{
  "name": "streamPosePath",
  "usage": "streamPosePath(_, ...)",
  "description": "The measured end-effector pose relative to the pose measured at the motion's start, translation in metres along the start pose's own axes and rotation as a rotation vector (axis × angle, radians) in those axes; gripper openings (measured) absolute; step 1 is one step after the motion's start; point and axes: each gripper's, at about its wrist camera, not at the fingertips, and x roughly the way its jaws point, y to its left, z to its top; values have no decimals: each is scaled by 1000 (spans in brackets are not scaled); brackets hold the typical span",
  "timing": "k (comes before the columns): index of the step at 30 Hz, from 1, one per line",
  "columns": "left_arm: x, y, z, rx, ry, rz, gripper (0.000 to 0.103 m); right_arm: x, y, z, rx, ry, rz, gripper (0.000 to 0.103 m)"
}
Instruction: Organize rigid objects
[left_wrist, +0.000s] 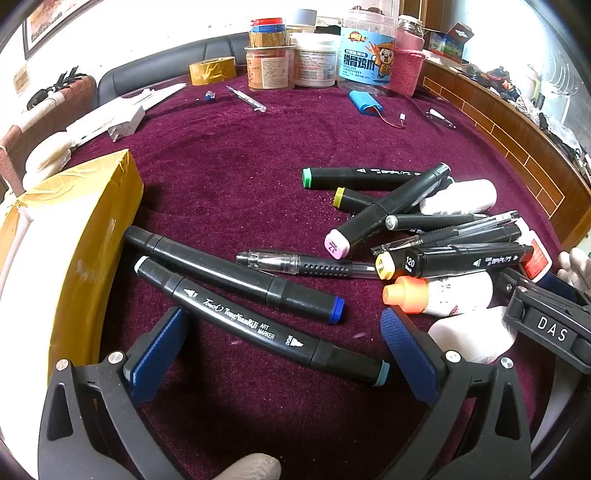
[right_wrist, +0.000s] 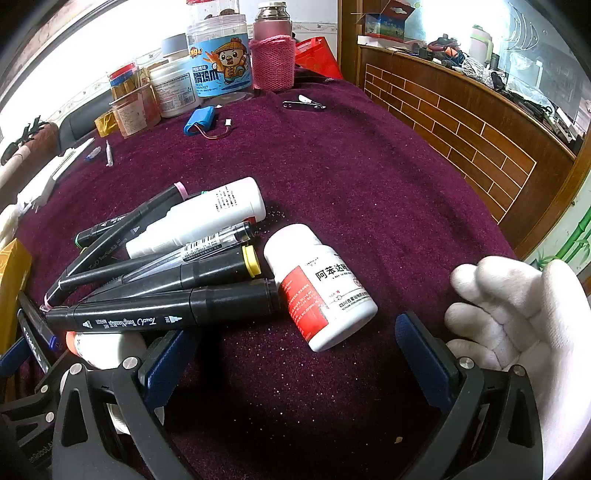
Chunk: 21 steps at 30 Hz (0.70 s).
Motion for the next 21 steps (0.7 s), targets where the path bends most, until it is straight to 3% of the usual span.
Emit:
streamPosePath(17,0,0,0,-1,2,-3,103,0,-1,0,0,1,0,102)
streamPosePath(21,0,1,2,35,37,-30,103,0,0,1,-3,0,0,102)
